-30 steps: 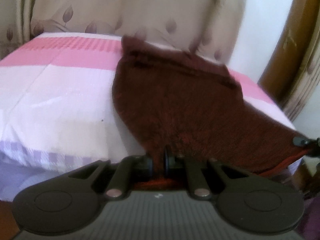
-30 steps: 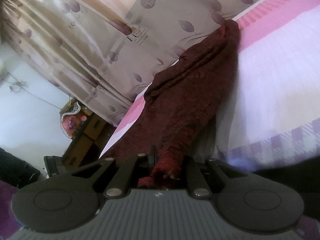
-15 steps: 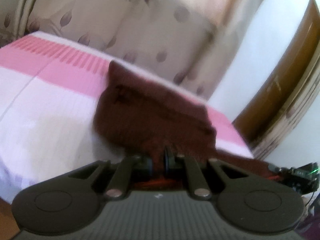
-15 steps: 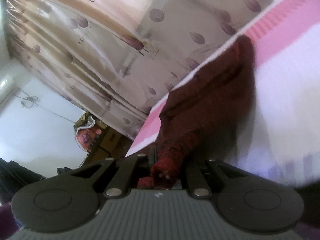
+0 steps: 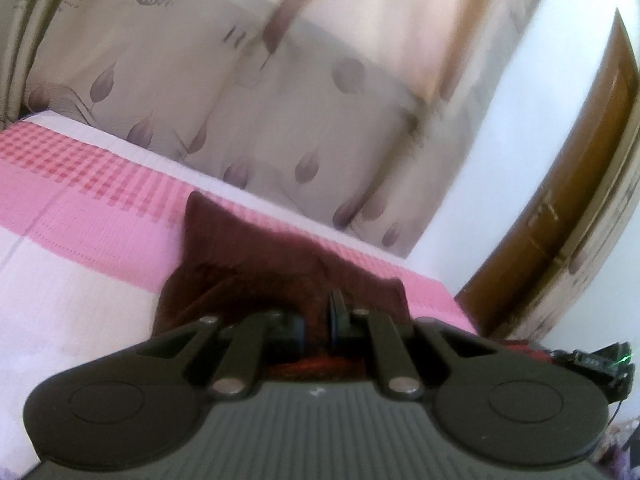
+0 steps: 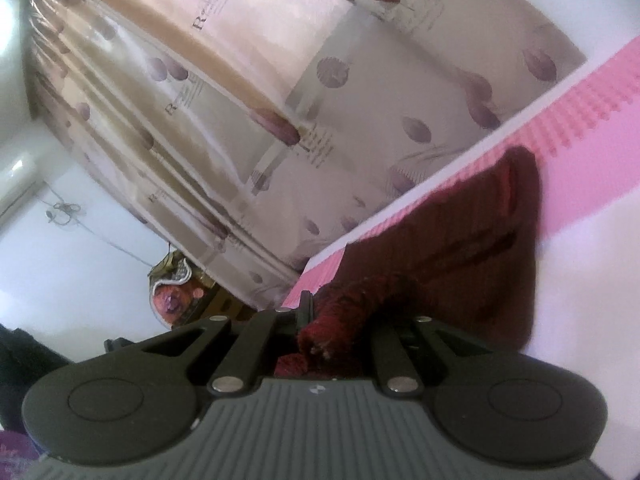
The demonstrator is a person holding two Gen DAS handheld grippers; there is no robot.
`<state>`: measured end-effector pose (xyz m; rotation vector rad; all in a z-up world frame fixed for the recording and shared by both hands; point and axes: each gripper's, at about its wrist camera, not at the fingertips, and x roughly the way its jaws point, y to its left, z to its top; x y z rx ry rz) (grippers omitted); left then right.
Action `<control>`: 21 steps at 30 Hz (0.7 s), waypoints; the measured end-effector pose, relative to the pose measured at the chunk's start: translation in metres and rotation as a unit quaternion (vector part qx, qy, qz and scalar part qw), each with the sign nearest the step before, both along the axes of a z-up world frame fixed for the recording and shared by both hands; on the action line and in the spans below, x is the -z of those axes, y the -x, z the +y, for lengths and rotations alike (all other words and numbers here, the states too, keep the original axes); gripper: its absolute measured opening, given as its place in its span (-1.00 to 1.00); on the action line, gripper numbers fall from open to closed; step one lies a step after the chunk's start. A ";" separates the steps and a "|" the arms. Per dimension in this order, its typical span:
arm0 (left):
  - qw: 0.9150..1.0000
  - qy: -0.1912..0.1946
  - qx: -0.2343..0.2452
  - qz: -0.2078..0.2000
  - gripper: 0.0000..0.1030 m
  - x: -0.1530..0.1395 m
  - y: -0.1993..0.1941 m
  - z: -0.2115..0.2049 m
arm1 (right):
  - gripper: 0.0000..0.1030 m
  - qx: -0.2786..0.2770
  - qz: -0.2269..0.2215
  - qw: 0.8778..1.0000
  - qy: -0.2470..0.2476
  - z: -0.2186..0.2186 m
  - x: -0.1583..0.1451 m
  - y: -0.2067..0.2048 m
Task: Fold small clothes
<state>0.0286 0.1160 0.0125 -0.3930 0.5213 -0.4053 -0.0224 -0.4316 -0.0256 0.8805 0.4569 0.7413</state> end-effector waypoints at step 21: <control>0.999 0.017 -0.040 0.010 -0.80 0.006 -0.077 -0.003 | -0.75 0.016 0.015 1.000 0.009 0.000 0.004 -0.103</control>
